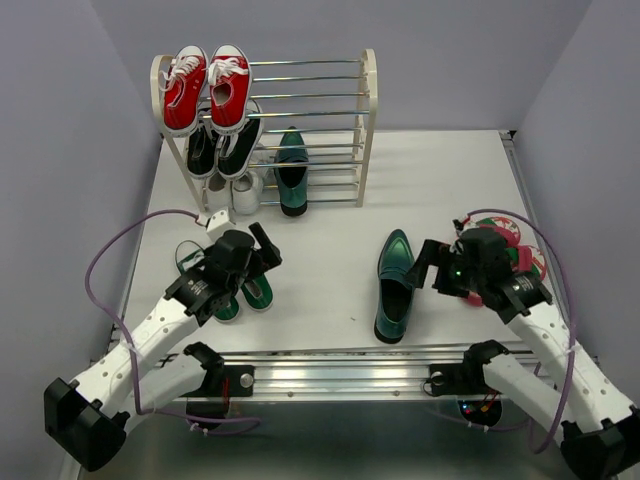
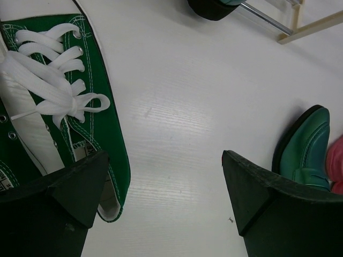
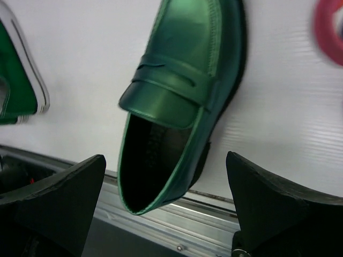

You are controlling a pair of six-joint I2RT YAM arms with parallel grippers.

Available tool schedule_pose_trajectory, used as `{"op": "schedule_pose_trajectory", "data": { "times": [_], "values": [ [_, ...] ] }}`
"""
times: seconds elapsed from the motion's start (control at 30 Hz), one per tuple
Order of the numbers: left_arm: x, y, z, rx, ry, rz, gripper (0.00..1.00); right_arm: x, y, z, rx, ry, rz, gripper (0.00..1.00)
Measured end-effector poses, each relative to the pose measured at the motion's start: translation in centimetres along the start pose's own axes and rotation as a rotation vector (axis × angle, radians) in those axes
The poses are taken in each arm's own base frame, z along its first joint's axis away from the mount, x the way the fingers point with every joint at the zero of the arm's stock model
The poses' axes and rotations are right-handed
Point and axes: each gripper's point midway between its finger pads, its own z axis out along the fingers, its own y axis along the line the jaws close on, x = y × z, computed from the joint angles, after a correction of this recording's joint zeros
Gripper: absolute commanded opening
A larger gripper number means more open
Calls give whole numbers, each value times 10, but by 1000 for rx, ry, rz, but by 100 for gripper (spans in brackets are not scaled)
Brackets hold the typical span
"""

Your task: Place and organize the shoes onto the shoe shelf

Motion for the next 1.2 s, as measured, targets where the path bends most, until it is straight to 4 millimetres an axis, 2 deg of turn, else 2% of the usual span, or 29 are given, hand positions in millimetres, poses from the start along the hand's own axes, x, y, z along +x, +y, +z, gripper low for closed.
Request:
{"op": "schedule_pose_trajectory", "data": {
  "times": [0.1,0.13,0.2,0.37,0.43,0.5,0.63,0.77,0.87,1.03,1.2],
  "values": [
    [0,2,-1,-4,1,-3,99,14,16,10,10,33,-56,100],
    [1,2,-2,-7,2,-3,99,27,26,16,20,66,-108,100],
    [1,4,-3,-10,4,-4,99,37,38,20,68,78,-166,100],
    [0,4,-8,7,-9,-16,99,43,67,25,208,39,-241,100],
    [0,6,-9,15,-16,-22,99,49,71,26,266,20,-255,100],
    [-1,6,-11,21,-20,-26,99,57,72,23,320,17,-289,100],
    [-3,4,-13,31,-29,-32,99,57,70,17,390,-16,-292,100],
    [-4,4,-15,38,-36,-36,99,62,58,9,456,-19,-276,100],
    [-6,3,-16,44,-41,-39,99,67,54,7,465,-6,-271,100],
    [-5,3,-16,44,-40,-39,99,90,40,11,445,63,-271,100],
    [-4,4,-15,40,-37,-37,99,97,38,14,418,80,-251,100]
  ]
}}
